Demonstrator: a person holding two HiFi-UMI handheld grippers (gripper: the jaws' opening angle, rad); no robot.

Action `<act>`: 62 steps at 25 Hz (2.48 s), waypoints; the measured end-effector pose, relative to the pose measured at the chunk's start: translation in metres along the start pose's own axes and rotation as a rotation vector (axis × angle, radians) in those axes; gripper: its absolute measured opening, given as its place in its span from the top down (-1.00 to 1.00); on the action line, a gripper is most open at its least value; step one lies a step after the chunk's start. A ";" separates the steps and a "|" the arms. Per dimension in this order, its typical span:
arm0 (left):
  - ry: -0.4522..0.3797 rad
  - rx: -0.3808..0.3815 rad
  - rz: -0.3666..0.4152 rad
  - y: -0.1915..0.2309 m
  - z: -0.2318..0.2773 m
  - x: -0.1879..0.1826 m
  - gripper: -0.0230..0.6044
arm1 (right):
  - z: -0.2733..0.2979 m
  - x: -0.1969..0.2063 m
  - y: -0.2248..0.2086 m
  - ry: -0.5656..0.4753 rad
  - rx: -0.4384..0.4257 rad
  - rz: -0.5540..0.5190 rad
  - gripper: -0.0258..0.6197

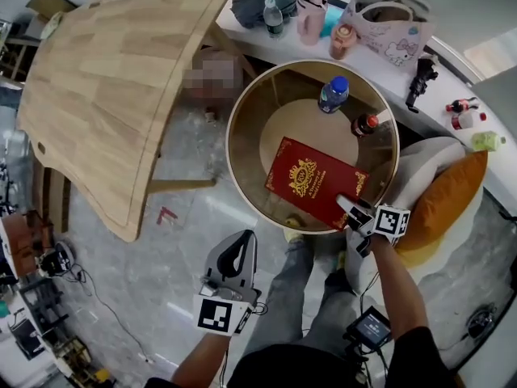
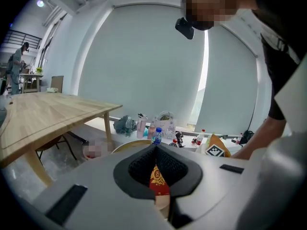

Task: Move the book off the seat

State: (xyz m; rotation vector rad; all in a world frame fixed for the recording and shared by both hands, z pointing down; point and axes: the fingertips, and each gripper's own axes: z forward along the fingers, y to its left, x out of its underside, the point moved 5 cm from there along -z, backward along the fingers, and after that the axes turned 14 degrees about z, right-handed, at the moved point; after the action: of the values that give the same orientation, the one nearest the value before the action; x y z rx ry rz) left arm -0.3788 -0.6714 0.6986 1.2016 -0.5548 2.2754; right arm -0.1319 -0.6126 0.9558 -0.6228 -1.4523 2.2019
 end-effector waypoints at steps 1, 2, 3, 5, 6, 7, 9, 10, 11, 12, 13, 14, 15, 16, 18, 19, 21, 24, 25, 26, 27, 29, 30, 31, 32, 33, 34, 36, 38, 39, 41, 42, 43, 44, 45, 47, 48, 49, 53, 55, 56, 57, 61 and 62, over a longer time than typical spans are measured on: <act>0.004 0.008 0.002 0.000 0.001 0.002 0.89 | 0.001 -0.001 -0.006 -0.006 0.020 -0.005 0.14; 0.007 0.015 0.006 0.001 0.002 0.003 0.89 | 0.002 -0.002 -0.012 -0.017 0.043 -0.018 0.10; 0.010 0.020 0.011 0.002 0.003 0.005 0.89 | 0.003 -0.003 -0.016 -0.033 0.066 -0.030 0.08; 0.016 0.028 0.018 0.003 0.004 0.007 0.89 | 0.004 -0.006 -0.024 -0.063 0.115 -0.045 0.00; 0.018 0.032 0.019 0.004 0.005 0.008 0.89 | 0.003 -0.006 -0.029 -0.073 0.146 -0.055 0.00; 0.019 0.035 0.020 0.004 0.006 0.008 0.88 | 0.002 -0.006 -0.035 -0.077 0.183 -0.068 -0.05; 0.017 0.041 0.024 0.004 0.007 0.007 0.89 | 0.000 -0.006 -0.048 -0.077 0.263 -0.103 -0.13; 0.017 0.044 0.027 0.003 0.007 0.007 0.88 | 0.000 -0.007 -0.052 -0.087 0.300 -0.123 -0.16; 0.018 0.049 0.029 0.003 0.008 0.007 0.89 | -0.002 -0.008 -0.054 -0.103 0.343 -0.150 -0.19; 0.019 0.054 0.033 0.002 0.009 0.006 0.89 | -0.003 -0.010 -0.056 -0.119 0.400 -0.192 -0.20; 0.018 0.059 0.035 0.001 0.010 0.005 0.89 | -0.006 -0.013 -0.057 -0.129 0.465 -0.256 -0.20; 0.016 0.063 0.037 0.000 0.010 0.004 0.89 | -0.008 -0.015 -0.057 -0.132 0.524 -0.328 -0.20; 0.012 0.066 0.038 -0.001 0.011 0.003 0.89 | -0.010 -0.017 -0.055 -0.134 0.567 -0.393 -0.20; 0.009 0.069 0.040 -0.002 0.011 0.001 0.89 | -0.012 -0.019 -0.051 -0.139 0.589 -0.440 -0.20; 0.004 0.076 0.044 -0.004 0.011 -0.003 0.89 | -0.018 -0.021 -0.042 -0.157 0.591 -0.490 -0.19; 0.001 0.079 0.046 -0.005 0.010 -0.006 0.89 | -0.021 -0.021 -0.038 -0.162 0.582 -0.509 -0.19; -0.010 0.083 0.053 -0.007 0.009 -0.014 0.89 | -0.028 -0.021 -0.023 -0.161 0.563 -0.552 -0.19; -0.040 0.082 0.069 -0.011 0.008 -0.033 0.89 | -0.039 -0.022 0.028 -0.153 0.489 -0.620 -0.19; -0.051 0.085 0.073 -0.014 0.006 -0.040 0.88 | -0.046 -0.019 0.049 -0.152 0.454 -0.643 -0.18; -0.062 0.089 0.078 -0.018 0.003 -0.047 0.89 | -0.055 -0.015 0.071 -0.153 0.420 -0.669 -0.18; -0.073 0.093 0.084 -0.022 0.000 -0.054 0.89 | -0.066 -0.011 0.091 -0.160 0.389 -0.697 -0.15; -0.094 0.095 0.093 -0.032 -0.007 -0.069 0.88 | -0.091 -0.007 0.132 -0.200 0.343 -0.749 0.08; -0.103 0.096 0.098 -0.038 -0.011 -0.076 0.89 | -0.105 -0.006 0.150 -0.228 0.321 -0.763 0.26; -0.110 0.097 0.104 -0.044 -0.016 -0.082 0.88 | -0.120 -0.004 0.168 -0.256 0.298 -0.769 0.33; -0.116 0.097 0.110 -0.051 -0.022 -0.089 0.88 | -0.134 -0.001 0.184 -0.282 0.276 -0.773 0.39; -0.124 0.097 0.116 -0.058 -0.027 -0.096 0.89 | -0.149 0.002 0.200 -0.305 0.258 -0.783 0.50; -0.133 0.095 0.121 -0.066 -0.033 -0.103 0.89 | -0.164 0.006 0.215 -0.324 0.247 -0.801 0.59; -0.155 0.092 0.130 -0.084 -0.043 -0.117 0.89 | -0.194 0.015 0.240 -0.350 0.229 -0.846 0.81; -0.176 0.091 0.138 -0.104 -0.055 -0.131 0.89 | -0.225 0.028 0.258 -0.372 0.211 -0.883 0.81; -0.185 0.090 0.142 -0.114 -0.062 -0.138 0.88 | -0.240 0.034 0.265 -0.386 0.204 -0.894 0.81; -0.201 0.088 0.153 -0.133 -0.074 -0.151 0.88 | -0.269 0.046 0.277 -0.413 0.193 -0.909 0.81; -0.209 0.087 0.159 -0.141 -0.080 -0.158 0.89 | -0.282 0.051 0.281 -0.423 0.188 -0.916 0.81; -0.218 0.087 0.165 -0.149 -0.087 -0.164 0.88 | -0.294 0.056 0.285 -0.432 0.182 -0.923 0.81; -0.227 0.087 0.170 -0.157 -0.093 -0.169 0.89 | -0.307 0.061 0.288 -0.440 0.178 -0.932 0.81; -0.235 0.086 0.173 -0.166 -0.101 -0.173 0.89 | -0.320 0.067 0.291 -0.446 0.177 -0.941 0.81; -0.247 0.081 0.175 -0.182 -0.116 -0.177 0.89 | -0.344 0.079 0.293 -0.457 0.178 -0.960 0.81; -0.252 0.077 0.177 -0.190 -0.123 -0.178 0.89 | -0.355 0.084 0.294 -0.464 0.177 -0.968 0.81; -0.257 0.074 0.179 -0.198 -0.130 -0.180 0.89 | -0.366 0.089 0.295 -0.471 0.175 -0.975 0.81; -0.276 0.069 0.188 -0.226 -0.153 -0.187 0.89 | -0.407 0.102 0.300 -0.500 0.178 -1.010 0.81; -0.282 0.065 0.188 -0.237 -0.161 -0.192 0.89 | -0.424 0.104 0.301 -0.515 0.179 -1.011 0.81; -0.282 0.061 0.188 -0.242 -0.164 -0.194 0.89 | -0.432 0.106 0.300 -0.522 0.181 -1.011 0.81; -0.284 0.057 0.186 -0.247 -0.168 -0.195 0.89 | -0.440 0.107 0.299 -0.528 0.184 -1.010 0.81; -0.311 0.046 0.179 -0.260 -0.179 -0.197 0.89 | -0.462 0.111 0.294 -0.557 0.182 -1.018 0.81; -0.315 0.041 0.179 -0.262 -0.181 -0.198 0.89 | -0.466 0.112 0.294 -0.563 0.180 -1.020 0.81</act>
State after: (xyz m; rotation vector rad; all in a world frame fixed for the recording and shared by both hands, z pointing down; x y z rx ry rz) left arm -0.2411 -0.4102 0.4673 1.6030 -0.7608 2.2642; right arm 0.0177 -0.3117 0.5052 0.7303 -1.3232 1.6417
